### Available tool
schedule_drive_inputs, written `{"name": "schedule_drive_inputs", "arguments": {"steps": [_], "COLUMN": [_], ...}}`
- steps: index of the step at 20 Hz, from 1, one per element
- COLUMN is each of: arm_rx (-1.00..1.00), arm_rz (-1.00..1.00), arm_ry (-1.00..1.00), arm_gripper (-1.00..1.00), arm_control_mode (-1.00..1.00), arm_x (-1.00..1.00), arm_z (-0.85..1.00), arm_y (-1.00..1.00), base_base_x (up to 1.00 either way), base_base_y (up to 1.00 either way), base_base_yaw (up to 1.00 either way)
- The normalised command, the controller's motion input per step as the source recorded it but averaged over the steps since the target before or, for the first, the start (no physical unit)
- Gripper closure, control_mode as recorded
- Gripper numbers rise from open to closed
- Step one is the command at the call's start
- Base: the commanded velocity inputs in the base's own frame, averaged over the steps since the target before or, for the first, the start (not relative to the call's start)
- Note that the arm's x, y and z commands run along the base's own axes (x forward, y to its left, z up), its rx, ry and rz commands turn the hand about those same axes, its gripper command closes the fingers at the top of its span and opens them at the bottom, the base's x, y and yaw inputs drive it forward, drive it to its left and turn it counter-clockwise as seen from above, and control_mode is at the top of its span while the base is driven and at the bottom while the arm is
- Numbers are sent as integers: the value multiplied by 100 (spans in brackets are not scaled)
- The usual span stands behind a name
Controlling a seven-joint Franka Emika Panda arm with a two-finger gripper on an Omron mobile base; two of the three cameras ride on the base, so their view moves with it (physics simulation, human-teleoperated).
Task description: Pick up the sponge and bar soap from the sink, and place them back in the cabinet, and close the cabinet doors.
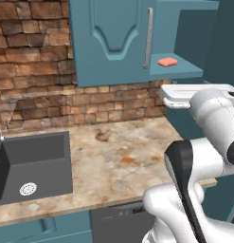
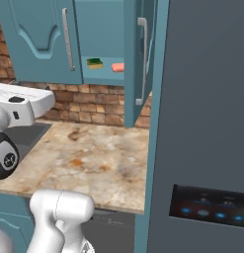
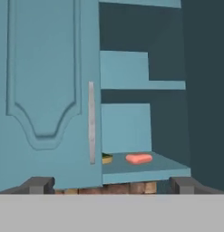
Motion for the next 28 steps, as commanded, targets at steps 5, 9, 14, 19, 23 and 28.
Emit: {"name": "schedule_drive_inputs", "arguments": {"steps": [5, 9, 14, 19, 23, 28], "arm_rx": [0, 0, 0, 0, 0, 0], "arm_rz": [10, 14, 9, 0, 0, -5], "arm_ry": [0, -1, 0, 0, 0, -4], "arm_gripper": [-100, -100, -100, -100, -100, -100], "arm_control_mode": [-100, -100, -100, -100, -100, -100], "arm_x": [-34, -38, -45, -51, -32, -10], "arm_z": [-4, -17, -13, -7, -4, -14], "arm_y": [-33, -19, -20, -22, -18, -22], "base_base_x": [0, 0, 0, 0, 0, 0], "base_base_y": [0, 0, 0, 0, 0, 0], "base_base_yaw": [0, 0, 0, 0, 0, 0]}}
